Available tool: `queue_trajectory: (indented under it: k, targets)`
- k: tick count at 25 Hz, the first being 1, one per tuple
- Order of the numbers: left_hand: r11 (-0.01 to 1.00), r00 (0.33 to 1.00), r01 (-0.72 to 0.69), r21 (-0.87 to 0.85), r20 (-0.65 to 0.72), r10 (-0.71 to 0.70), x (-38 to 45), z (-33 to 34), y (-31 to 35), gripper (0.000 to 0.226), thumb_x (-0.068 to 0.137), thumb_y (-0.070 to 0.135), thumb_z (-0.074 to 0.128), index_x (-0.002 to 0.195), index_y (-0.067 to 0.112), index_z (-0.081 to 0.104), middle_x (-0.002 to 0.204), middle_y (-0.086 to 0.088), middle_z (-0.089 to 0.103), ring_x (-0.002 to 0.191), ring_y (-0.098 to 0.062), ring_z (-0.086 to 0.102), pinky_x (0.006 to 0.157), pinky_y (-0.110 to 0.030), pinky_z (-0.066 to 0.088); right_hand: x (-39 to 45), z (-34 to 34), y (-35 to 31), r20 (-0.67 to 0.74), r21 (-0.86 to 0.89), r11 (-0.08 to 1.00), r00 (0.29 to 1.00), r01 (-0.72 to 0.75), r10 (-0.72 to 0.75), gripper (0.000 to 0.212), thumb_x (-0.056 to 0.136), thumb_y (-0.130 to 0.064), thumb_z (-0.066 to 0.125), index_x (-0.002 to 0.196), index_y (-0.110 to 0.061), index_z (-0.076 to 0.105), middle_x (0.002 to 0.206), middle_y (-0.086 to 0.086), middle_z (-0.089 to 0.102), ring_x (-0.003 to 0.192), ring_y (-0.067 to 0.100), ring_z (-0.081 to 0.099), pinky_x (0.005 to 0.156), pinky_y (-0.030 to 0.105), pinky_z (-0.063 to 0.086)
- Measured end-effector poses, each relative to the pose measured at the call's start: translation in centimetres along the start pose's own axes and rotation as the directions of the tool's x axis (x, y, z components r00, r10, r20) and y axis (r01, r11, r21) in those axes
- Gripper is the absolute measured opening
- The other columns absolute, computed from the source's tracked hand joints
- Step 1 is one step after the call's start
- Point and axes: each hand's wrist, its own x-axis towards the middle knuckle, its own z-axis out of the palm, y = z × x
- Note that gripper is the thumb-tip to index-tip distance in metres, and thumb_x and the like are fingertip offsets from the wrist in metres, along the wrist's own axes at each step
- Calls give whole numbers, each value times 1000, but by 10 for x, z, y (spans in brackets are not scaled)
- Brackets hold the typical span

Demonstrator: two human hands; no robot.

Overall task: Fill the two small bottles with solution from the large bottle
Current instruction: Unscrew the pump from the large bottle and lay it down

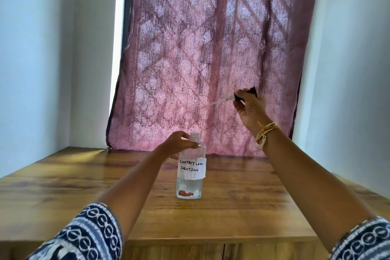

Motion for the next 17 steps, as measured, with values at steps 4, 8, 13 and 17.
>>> queue_trajectory:
  k: [4,8,13,17]
  targets:
    - [997,1000,-21,-71,6,21,-17,4,-6,56,75,29,79,118,3,55,110,-9,64,92,-21,62,70,-31,55,-19,-31,31,-37,35,996,996,-81,83,23,78,8,71,78,-8,55,89,13,64,80,24,66,59,25,58]
    - [987,999,-32,-160,-9,31,-38,17,-29,78,67,27,85,131,11,44,123,-8,62,103,-24,63,71,-34,59,-40,-67,75,-109,157,978,982,-134,152,32,79,16,65,89,-13,56,100,15,60,86,26,66,80,40,60]
    - [997,998,-19,-69,53,23,-58,38,-67,75,57,28,90,119,24,49,111,3,64,102,-16,62,82,-27,55,-64,-102,115,-297,186,966,927,-179,229,26,79,11,69,77,-9,52,83,10,62,77,20,64,75,33,57]
    - [997,997,72,9,41,-72,-64,49,-92,92,61,20,89,138,15,39,129,-2,56,110,-16,54,91,-29,48,-71,-132,141,-413,-137,976,905,-171,101,28,72,-6,80,65,-9,54,75,16,65,59,17,59,52,25,49]
